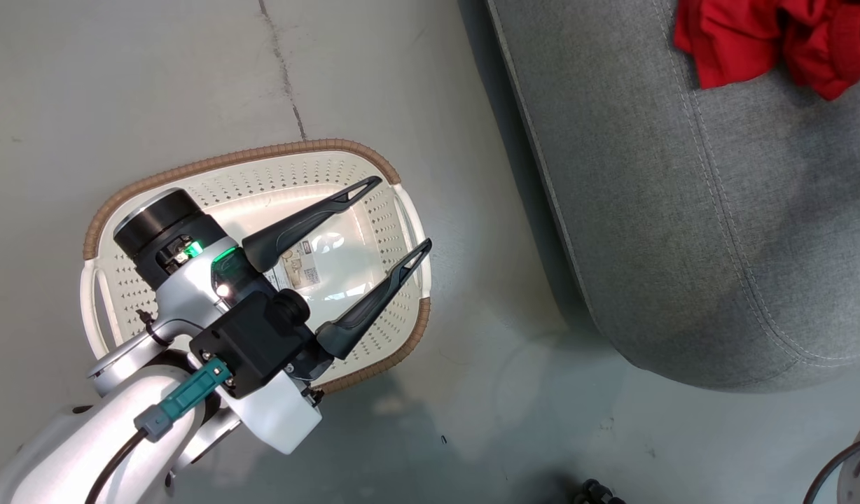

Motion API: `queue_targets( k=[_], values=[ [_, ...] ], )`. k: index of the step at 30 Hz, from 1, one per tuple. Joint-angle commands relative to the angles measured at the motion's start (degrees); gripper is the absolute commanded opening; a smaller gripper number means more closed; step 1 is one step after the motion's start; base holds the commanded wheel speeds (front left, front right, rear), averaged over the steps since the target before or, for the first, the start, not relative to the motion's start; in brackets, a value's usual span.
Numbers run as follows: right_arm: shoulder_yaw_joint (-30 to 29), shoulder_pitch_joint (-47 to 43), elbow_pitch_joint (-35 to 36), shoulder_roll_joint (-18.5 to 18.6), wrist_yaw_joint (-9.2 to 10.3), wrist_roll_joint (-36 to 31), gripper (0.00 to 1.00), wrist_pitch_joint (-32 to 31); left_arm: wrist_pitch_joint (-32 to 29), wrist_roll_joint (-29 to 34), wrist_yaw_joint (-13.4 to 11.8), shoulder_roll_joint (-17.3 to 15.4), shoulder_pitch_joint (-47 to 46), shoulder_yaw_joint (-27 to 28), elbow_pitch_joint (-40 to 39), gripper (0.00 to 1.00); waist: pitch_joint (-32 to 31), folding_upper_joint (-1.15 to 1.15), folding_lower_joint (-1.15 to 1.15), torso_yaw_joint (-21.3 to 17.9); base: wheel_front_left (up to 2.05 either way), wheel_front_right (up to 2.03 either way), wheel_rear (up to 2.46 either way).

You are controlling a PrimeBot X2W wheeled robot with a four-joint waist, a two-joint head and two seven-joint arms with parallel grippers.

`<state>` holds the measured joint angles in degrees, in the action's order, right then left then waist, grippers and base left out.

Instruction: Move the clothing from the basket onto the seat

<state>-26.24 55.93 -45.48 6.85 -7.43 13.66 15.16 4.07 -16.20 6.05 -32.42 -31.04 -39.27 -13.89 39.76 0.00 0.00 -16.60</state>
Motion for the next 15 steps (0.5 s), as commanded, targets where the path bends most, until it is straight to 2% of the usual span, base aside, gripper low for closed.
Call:
queue_targets(
  k=[1,2,3,4,5,15],
  values=[
    [-1.2,-1.2,0.7,-0.1,-0.12,-0.2,0.00,0.1,0.3,0.0,0.2,-0.2,-1.0,0.0,0.4,1.00,-0.2,0.00,0.00,0.0,0.00,0.00,0.00],
    [-1.8,-1.5,1.6,-0.3,-0.12,-0.2,0.04,0.1,0.4,-0.2,0.2,-0.1,-0.9,-0.2,0.7,1.00,-0.5,0.00,0.00,0.0,0.00,0.00,0.00],
    [-1.9,-1.9,2.1,-0.7,-0.12,-0.1,0.38,0.1,0.5,-0.3,0.2,0.1,-0.7,-0.3,0.9,1.00,-0.8,0.00,0.00,0.0,0.00,0.00,0.00],
    [-2.1,-2.7,2.9,-1.0,-0.12,-0.2,0.90,0.1,0.7,-0.4,0.2,0.3,-0.4,-0.5,1.2,1.00,-1.3,0.00,0.00,0.0,0.00,0.00,0.00],
    [-2.4,-3.5,3.7,-1.1,-0.12,-0.6,1.00,0.1,0.7,-0.6,0.2,0.5,-0.1,-0.8,1.5,1.00,-1.9,0.00,0.00,0.0,0.00,0.00,0.00],
    [-1.3,-12.5,12.1,-2.0,-0.12,-1.5,1.00,0.1,3.4,-3.3,-1.6,4.4,2.5,-1.6,6.2,1.00,-9.3,0.00,0.00,2.2,0.00,0.00,0.00]
  ],
)
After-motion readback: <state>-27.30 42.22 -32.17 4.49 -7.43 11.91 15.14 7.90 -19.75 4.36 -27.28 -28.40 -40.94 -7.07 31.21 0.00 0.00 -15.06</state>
